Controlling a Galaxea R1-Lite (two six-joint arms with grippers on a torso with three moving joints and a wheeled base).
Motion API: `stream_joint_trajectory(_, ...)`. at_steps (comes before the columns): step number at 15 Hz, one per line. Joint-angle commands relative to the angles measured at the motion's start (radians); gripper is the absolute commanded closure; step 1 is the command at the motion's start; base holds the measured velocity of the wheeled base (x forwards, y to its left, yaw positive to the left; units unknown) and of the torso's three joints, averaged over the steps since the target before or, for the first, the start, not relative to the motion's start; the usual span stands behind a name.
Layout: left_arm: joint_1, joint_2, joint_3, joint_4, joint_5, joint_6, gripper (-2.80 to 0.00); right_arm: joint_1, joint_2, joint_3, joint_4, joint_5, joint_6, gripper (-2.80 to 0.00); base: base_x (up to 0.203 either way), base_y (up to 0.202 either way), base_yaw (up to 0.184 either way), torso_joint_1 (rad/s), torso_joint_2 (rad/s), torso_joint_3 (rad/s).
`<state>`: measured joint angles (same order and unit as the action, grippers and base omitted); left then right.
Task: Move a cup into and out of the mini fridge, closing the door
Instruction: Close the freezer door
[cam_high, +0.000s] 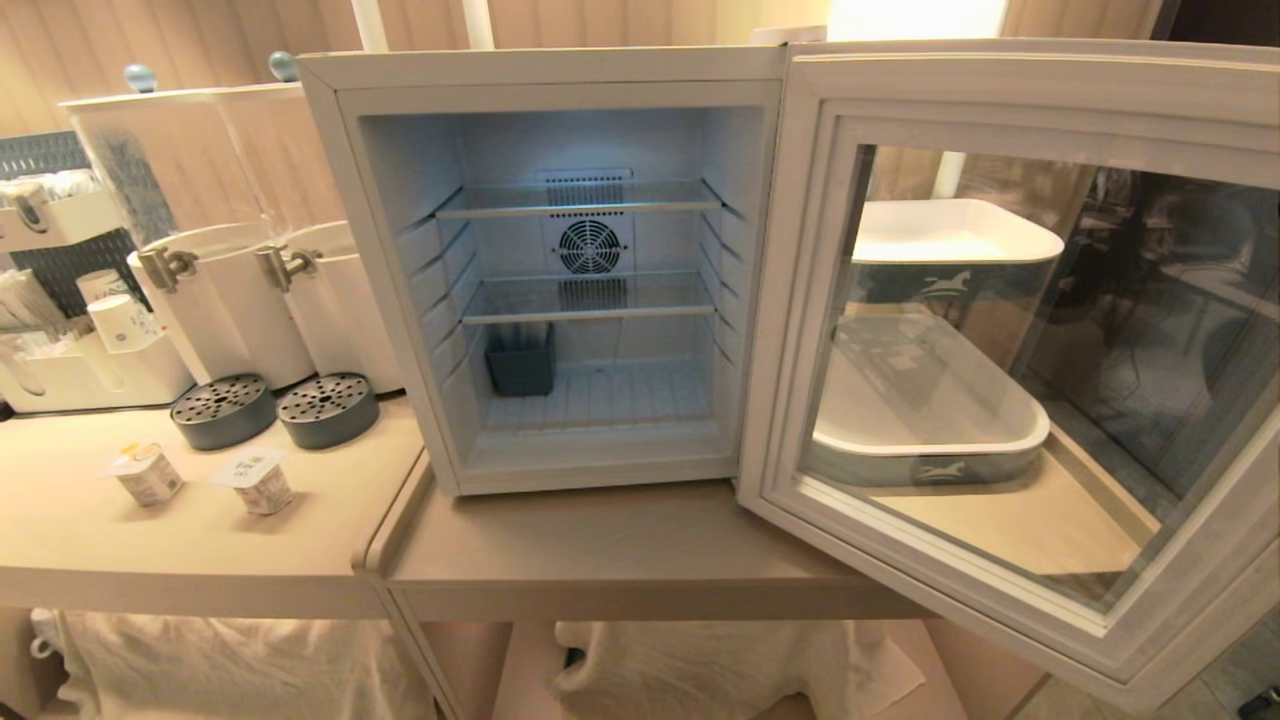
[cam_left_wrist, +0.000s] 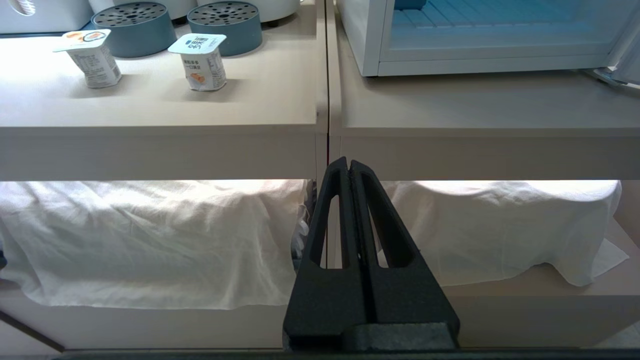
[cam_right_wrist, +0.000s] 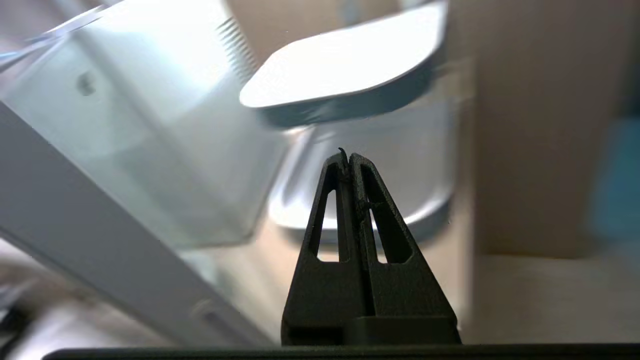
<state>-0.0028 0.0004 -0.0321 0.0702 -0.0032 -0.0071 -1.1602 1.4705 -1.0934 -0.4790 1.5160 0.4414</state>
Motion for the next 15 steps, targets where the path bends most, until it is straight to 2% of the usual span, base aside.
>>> stream_joint_trajectory(1, 0.000, 0.000, 0.001, 0.000, 0.000, -0.001, 0.00, 0.122, -0.009, 0.054, 0.015, 0.014, 0.005, 0.00, 0.000, 0.000, 0.000, 0.000, 0.00, 0.000)
stream_joint_trajectory(4, 0.000, 0.000, 0.001, -0.001, 0.000, -0.001, 0.00, 0.325, -0.080, 0.153, 0.027, 0.014, 0.009, 0.00, 0.000, 0.000, 0.000, 0.000, 0.00, 0.000)
stream_joint_trajectory(6, 0.001, 0.000, 0.001, -0.001, 0.000, -0.002, 0.00, 0.417, -0.117, 0.203, 0.028, 0.014, 0.008, 0.00, 0.000, 0.000, 0.000, 0.000, 0.00, 0.000)
stream_joint_trajectory(8, 0.000, 0.000, 0.001, -0.001, 0.000, -0.002, 0.00, 0.457, -0.155, 0.228, 0.032, 0.014, 0.010, 0.00, 0.000, 0.000, 0.000, 0.000, 0.00, 0.000)
stream_joint_trajectory(11, 0.000, 0.000, 0.001, -0.001, 0.000, -0.001, 0.00, 0.474, -0.254, 0.261, 0.037, 0.014, 0.040, 0.00, 0.000, 0.000, 0.000, 0.000, 0.00, 0.000)
stream_joint_trajectory(15, 0.000, 0.000, 0.001, -0.001, -0.001, -0.001, 0.00, 0.516, -0.449, 0.302, 0.040, 0.014, 0.134, 0.00, 0.000, 0.000, 0.000, 0.000, 0.00, 0.000)
